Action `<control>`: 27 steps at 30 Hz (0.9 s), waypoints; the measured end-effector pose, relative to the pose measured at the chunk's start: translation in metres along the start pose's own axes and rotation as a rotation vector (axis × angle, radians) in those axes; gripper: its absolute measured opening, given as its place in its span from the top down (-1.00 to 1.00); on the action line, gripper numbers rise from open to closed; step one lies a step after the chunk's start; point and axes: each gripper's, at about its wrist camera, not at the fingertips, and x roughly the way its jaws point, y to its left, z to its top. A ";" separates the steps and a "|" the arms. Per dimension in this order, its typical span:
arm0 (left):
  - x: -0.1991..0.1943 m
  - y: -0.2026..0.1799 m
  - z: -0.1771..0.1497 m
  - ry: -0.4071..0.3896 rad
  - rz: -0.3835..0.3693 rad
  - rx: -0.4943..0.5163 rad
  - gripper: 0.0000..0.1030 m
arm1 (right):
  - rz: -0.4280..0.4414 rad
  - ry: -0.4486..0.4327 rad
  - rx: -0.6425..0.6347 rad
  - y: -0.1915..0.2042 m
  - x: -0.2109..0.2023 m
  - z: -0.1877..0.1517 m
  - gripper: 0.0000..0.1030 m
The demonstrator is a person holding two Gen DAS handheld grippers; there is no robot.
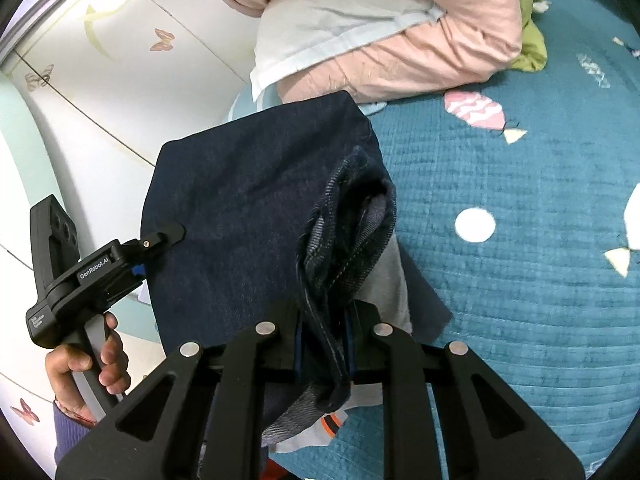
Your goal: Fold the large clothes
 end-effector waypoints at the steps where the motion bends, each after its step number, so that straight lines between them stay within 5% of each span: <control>1: 0.001 0.003 -0.002 0.002 0.004 -0.008 0.12 | -0.001 0.006 0.001 -0.002 0.004 -0.002 0.73; 6: 0.018 0.030 -0.026 0.011 0.037 -0.059 0.10 | -0.137 0.052 -0.036 -0.021 0.028 -0.017 0.72; 9: 0.021 0.038 -0.036 -0.014 0.045 -0.082 0.06 | -0.132 0.084 0.010 -0.041 0.039 -0.025 0.62; 11: 0.026 0.036 -0.037 -0.016 0.084 -0.055 0.02 | -0.146 0.075 -0.003 -0.042 0.041 -0.028 0.53; 13: 0.028 0.041 -0.034 -0.003 0.081 -0.083 -0.07 | -0.167 0.070 0.010 -0.045 0.039 -0.029 0.22; 15: 0.016 0.041 -0.028 -0.002 0.088 -0.082 -0.10 | -0.179 0.068 0.025 -0.049 0.029 -0.028 0.14; 18: -0.026 0.034 -0.015 -0.116 0.124 -0.011 -0.10 | -0.234 0.018 -0.018 -0.042 0.004 -0.025 0.13; 21: -0.052 0.023 -0.001 -0.156 0.036 0.020 -0.10 | -0.229 -0.046 -0.087 -0.022 -0.017 -0.027 0.13; 23: -0.043 0.006 0.003 -0.100 -0.009 0.076 -0.10 | -0.240 -0.072 -0.156 -0.004 -0.023 -0.030 0.13; 27: 0.016 -0.009 -0.003 0.068 0.046 0.176 -0.12 | -0.075 -0.053 -0.250 0.037 -0.020 -0.043 0.13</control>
